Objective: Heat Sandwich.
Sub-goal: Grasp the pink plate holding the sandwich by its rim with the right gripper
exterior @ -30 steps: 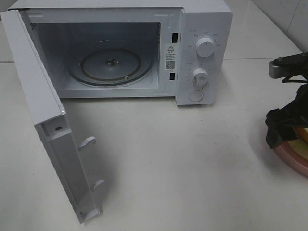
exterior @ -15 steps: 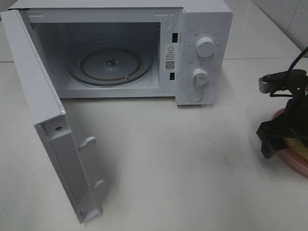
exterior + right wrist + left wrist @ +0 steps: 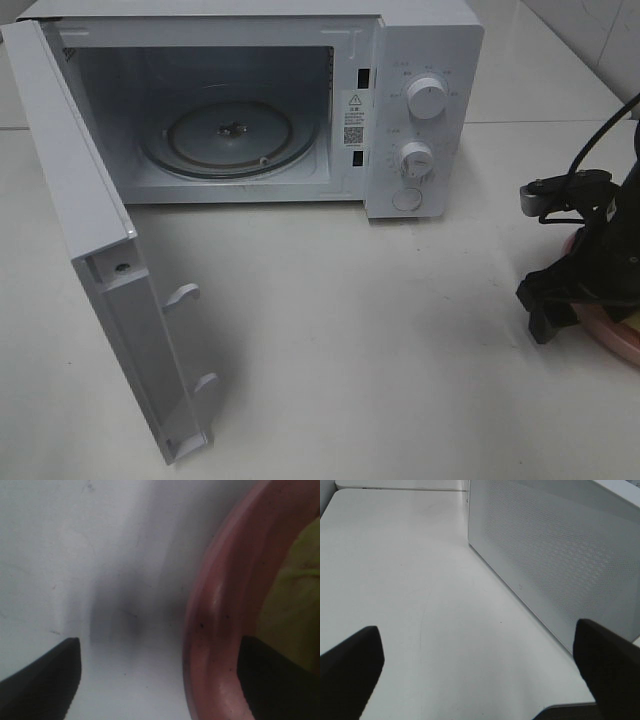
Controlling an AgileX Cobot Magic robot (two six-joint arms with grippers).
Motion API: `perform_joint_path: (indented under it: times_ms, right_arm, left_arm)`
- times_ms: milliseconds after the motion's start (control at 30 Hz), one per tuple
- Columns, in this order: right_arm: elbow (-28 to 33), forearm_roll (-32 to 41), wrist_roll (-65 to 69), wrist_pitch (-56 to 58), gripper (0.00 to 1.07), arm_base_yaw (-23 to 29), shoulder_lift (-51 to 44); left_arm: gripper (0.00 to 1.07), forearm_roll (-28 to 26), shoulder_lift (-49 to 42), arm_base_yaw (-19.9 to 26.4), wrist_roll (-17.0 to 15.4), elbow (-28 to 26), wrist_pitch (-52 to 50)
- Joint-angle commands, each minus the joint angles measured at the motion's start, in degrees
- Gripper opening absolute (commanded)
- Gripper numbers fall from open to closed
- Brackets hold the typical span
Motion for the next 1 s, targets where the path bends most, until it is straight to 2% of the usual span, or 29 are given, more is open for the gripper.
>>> perform_joint_path:
  times_ms: [33,267,467,533,600,633,700,733,1000]
  right_arm:
    - [-0.2,-0.3,0.5,-0.9,0.81,-0.2,1.3]
    - [-0.2,-0.6,0.5,-1.5,0.79,-0.2,1.7]
    - [-0.2,-1.2,0.5,-1.2,0.69,-0.2,1.7]
    - [-0.2,-1.4,0.5,-1.2,0.63,-0.2,1.7]
    - [-0.2,-1.4,2.2,-1.3,0.44,-0.2,1.7]
    - [-0.2,-1.4,2.2,-1.3,0.44,-0.2,1.7]
    - [-0.2,-1.9,4.4,-1.3,0.22,-0.2,1.7]
    - [-0.2,-3.3,5.8,-1.3,0.01,-0.2,1.7]
    - [-0.2,-3.7,6.5,-0.7,0.0,-0.2,1.7]
  left_arm:
    - [0.98,0.0,-0.9,0.1,-0.3,0.2,-0.5]
    - [0.98,0.0,-0.9,0.1,-0.3,0.2,-0.5]
    - [0.98,0.0,-0.9,0.1,-0.3,0.2,-0.5]
    - [0.98,0.0,-0.9,0.1,-0.3,0.2,-0.5]
    - [0.98,0.0,-0.9,0.1,-0.3,0.2,-0.5]
    - [0.98,0.0,-0.9,0.1,-0.3,0.2,-0.5]
    - [0.98,0.0,-0.9,0.1,-0.3,0.2,-0.5]
    - [0.98,0.0,-0.9,0.1,-0.3,0.2,-0.5]
    - [0.98,0.0,-0.9,0.1,-0.3,0.2,-0.5]
